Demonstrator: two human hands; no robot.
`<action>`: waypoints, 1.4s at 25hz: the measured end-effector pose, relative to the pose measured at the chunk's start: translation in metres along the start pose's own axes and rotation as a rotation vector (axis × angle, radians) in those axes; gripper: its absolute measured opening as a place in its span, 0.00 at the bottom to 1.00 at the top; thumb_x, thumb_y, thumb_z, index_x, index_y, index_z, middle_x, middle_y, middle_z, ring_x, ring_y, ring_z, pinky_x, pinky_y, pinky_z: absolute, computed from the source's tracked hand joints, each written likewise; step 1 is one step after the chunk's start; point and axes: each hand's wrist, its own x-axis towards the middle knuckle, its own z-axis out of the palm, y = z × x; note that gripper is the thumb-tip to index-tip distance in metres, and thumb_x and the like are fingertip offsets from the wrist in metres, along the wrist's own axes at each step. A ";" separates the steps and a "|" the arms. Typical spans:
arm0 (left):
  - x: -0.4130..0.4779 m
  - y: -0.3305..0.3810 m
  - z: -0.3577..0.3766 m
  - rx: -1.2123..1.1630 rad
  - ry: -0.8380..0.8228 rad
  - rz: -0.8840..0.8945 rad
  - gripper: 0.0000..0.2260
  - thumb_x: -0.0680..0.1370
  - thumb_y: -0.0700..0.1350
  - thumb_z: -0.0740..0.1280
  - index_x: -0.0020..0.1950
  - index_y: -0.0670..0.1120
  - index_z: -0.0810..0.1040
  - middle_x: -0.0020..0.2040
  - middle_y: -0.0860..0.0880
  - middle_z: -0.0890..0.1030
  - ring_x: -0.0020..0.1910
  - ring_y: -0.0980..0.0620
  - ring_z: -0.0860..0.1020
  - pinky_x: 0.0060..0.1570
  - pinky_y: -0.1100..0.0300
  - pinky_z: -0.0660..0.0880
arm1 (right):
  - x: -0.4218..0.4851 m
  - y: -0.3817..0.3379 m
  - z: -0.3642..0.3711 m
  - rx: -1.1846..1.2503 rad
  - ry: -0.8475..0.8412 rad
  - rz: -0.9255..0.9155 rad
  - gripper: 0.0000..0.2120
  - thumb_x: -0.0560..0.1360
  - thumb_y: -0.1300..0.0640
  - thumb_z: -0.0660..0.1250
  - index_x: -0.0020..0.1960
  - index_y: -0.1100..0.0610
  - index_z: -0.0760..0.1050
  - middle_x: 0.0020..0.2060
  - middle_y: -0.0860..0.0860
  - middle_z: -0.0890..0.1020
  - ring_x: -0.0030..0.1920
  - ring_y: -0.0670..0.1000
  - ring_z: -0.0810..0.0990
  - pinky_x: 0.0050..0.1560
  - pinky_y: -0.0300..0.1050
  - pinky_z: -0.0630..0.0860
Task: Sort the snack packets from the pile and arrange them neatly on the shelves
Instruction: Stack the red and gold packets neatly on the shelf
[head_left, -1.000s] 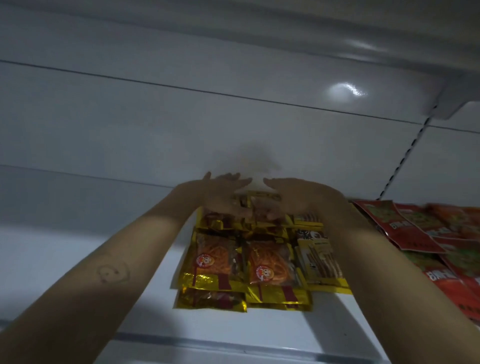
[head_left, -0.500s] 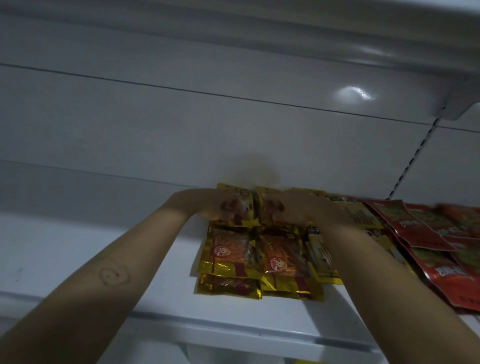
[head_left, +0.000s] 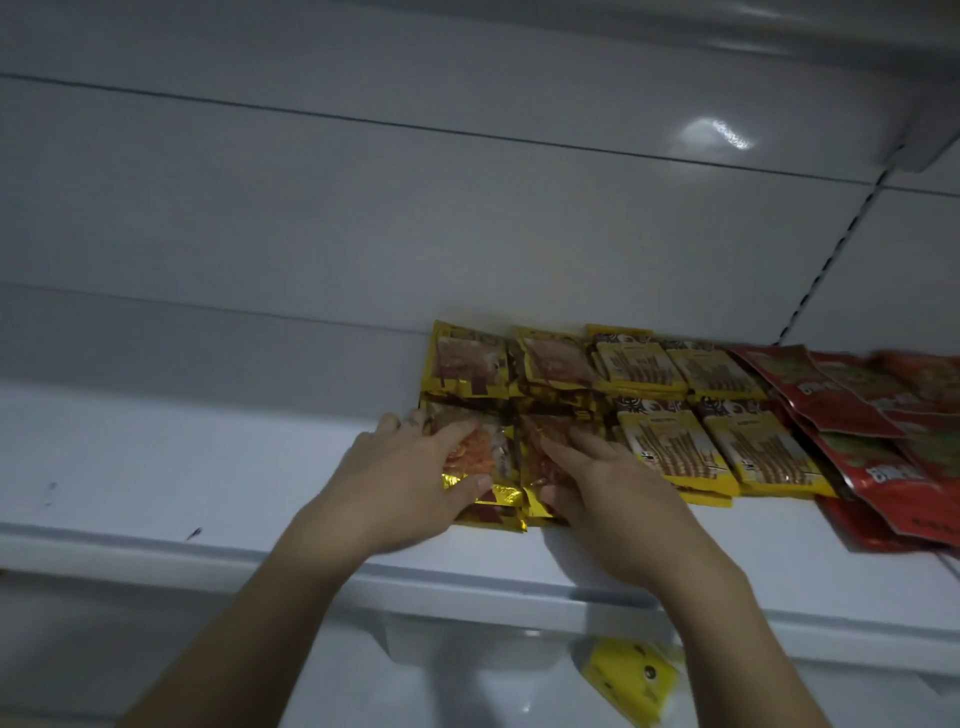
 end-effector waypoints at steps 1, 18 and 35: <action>-0.001 0.003 0.003 -0.070 0.010 0.000 0.29 0.79 0.66 0.56 0.77 0.63 0.53 0.75 0.48 0.64 0.70 0.46 0.63 0.68 0.50 0.65 | -0.001 0.000 0.007 0.006 0.024 0.006 0.26 0.82 0.44 0.54 0.79 0.45 0.53 0.77 0.47 0.57 0.76 0.52 0.57 0.71 0.46 0.60; -0.018 0.003 0.022 0.028 0.129 0.091 0.27 0.80 0.64 0.56 0.77 0.67 0.51 0.81 0.54 0.50 0.78 0.48 0.51 0.72 0.47 0.59 | -0.005 0.010 0.015 0.102 0.030 -0.025 0.35 0.78 0.40 0.61 0.79 0.45 0.49 0.79 0.47 0.51 0.78 0.50 0.51 0.76 0.47 0.54; -0.007 0.048 -0.008 0.135 0.146 0.138 0.42 0.68 0.77 0.37 0.79 0.60 0.47 0.81 0.53 0.47 0.79 0.50 0.43 0.76 0.44 0.40 | -0.023 0.034 -0.016 0.161 0.141 -0.021 0.34 0.78 0.38 0.59 0.79 0.45 0.50 0.79 0.46 0.51 0.78 0.48 0.50 0.75 0.46 0.52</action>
